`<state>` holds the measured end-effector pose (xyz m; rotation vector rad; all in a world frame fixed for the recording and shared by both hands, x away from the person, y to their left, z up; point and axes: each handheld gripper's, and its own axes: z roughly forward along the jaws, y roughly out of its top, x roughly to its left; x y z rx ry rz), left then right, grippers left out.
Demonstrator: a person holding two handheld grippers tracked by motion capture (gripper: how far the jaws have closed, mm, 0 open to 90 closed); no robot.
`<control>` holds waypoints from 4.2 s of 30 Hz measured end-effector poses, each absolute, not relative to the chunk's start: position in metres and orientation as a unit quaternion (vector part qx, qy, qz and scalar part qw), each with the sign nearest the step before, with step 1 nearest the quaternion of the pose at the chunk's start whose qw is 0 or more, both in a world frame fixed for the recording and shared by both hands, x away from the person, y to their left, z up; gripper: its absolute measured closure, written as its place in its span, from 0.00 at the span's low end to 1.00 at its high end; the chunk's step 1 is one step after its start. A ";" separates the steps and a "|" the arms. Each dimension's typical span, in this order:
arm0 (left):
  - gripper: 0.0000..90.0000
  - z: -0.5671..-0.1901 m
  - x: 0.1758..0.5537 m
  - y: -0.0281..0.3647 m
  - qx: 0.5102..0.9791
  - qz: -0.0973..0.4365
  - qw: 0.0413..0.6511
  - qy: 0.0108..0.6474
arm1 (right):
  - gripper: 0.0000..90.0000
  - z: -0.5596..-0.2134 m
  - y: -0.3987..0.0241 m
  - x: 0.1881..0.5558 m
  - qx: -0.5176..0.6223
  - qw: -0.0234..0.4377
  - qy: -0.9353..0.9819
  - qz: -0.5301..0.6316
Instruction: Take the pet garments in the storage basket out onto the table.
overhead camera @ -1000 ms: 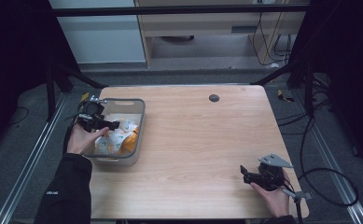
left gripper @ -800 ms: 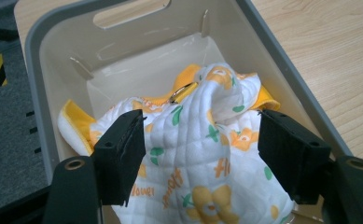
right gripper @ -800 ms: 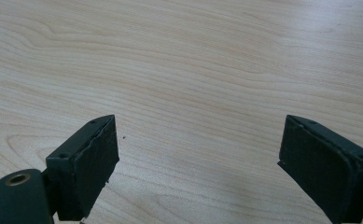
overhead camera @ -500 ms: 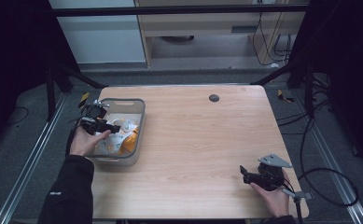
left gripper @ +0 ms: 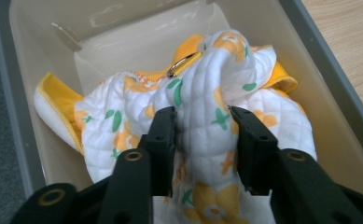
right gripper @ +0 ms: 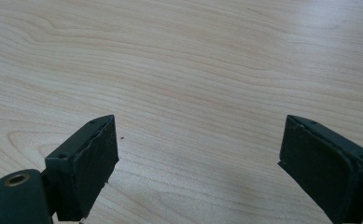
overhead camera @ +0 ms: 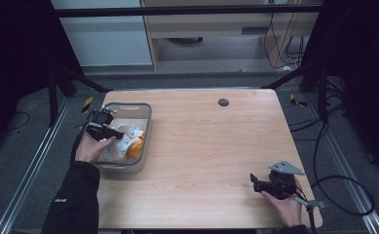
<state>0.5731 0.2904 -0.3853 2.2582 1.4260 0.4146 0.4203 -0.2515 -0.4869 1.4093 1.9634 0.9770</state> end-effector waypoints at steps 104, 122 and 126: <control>0.90 -0.261 0.483 0.199 0.883 0.155 0.324 0.302 | 0.12 -0.485 -0.252 0.418 0.519 0.270 0.725 0.363; 0.90 -0.266 0.483 0.159 0.906 0.137 0.307 0.257 | 0.12 -0.485 -0.252 0.418 0.518 0.271 0.725 0.364; 0.90 -0.269 0.486 0.151 0.911 0.132 0.301 0.251 | 0.12 -0.485 -0.252 0.418 0.517 0.273 0.725 0.364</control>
